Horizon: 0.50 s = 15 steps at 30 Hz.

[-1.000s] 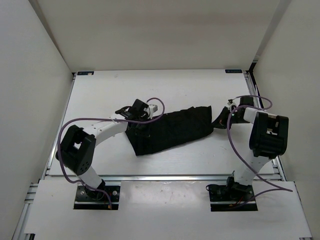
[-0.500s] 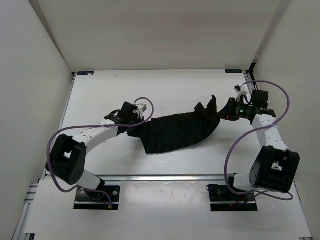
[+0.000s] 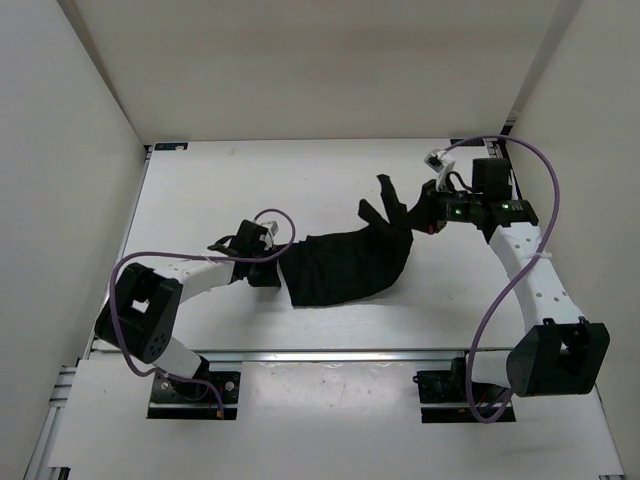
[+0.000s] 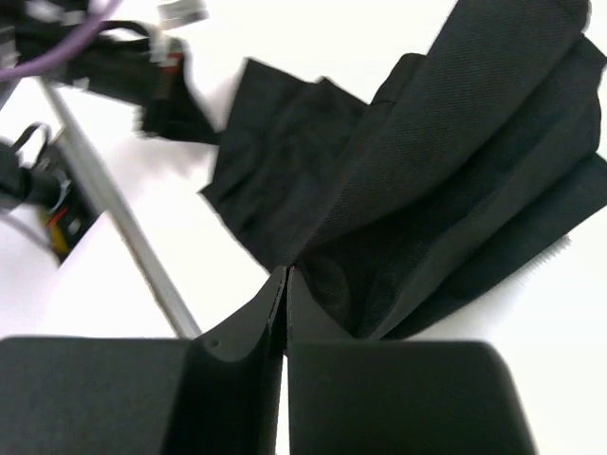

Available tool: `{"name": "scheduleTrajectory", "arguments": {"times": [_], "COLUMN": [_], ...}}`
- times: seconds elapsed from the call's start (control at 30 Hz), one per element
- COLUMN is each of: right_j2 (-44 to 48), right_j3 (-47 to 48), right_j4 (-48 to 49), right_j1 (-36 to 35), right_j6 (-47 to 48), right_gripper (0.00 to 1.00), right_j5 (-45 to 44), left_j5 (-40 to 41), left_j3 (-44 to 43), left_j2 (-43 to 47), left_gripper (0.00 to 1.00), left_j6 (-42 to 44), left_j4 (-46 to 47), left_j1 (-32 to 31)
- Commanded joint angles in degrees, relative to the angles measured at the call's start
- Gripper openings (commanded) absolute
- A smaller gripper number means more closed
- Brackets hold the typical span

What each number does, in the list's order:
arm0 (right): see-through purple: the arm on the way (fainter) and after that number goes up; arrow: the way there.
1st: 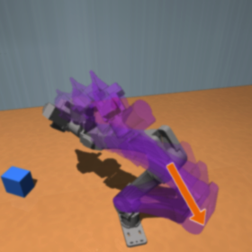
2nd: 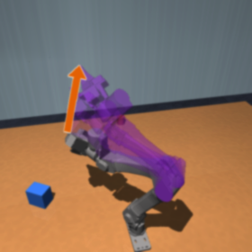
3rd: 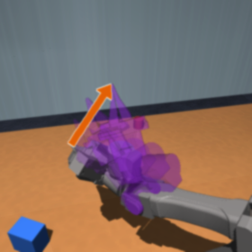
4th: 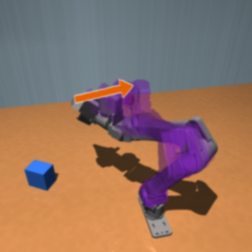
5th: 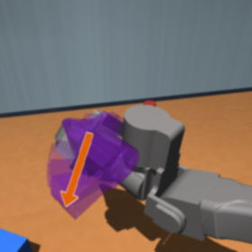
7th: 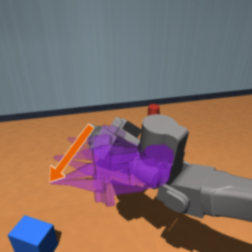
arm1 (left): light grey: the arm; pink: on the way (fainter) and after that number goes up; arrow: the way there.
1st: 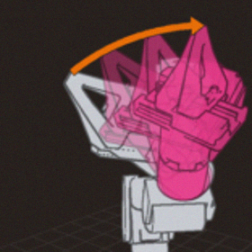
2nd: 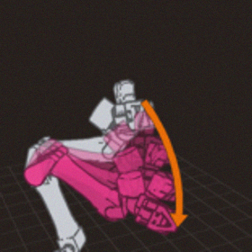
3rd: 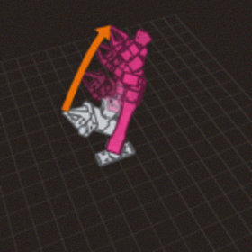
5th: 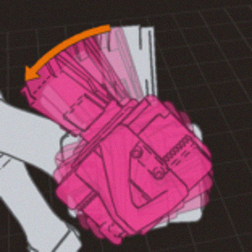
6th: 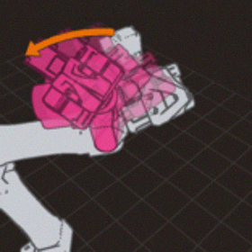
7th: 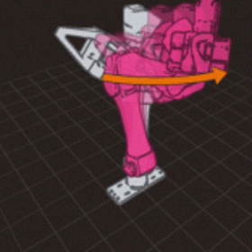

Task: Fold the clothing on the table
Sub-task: Fold the skirt

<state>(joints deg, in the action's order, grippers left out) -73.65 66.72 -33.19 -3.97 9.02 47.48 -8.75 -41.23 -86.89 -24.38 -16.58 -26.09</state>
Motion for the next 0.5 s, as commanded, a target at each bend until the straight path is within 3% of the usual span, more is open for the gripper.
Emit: {"name": "scheduleTrajectory", "arguments": {"times": [0.0,0.23,0.47], "right_j2": [0.3,-2.0,-6.2], "right_j3": [3.6,6.2,9.0], "right_j4": [0.3,2.8,6.2], "right_j1": [-5.3,-13.6,-21.9], "right_j6": [-0.7,-4.0,-8.3], "right_gripper": [0.00,0.00,0.00], "right_j5": [1.1,-0.8,-8.5], "left_j5": [-0.7,-2.9,-4.7], "left_j3": [-0.2,0.3,0.9], "left_j2": [-4.2,-8.5,-9.3], "left_gripper": [0.00,0.00,0.00], "left_j6": [-2.6,-4.2,-5.4], "left_j4": [4.2,7.6,10.5], "left_j1": [-2.4,-3.8,-3.9]}}
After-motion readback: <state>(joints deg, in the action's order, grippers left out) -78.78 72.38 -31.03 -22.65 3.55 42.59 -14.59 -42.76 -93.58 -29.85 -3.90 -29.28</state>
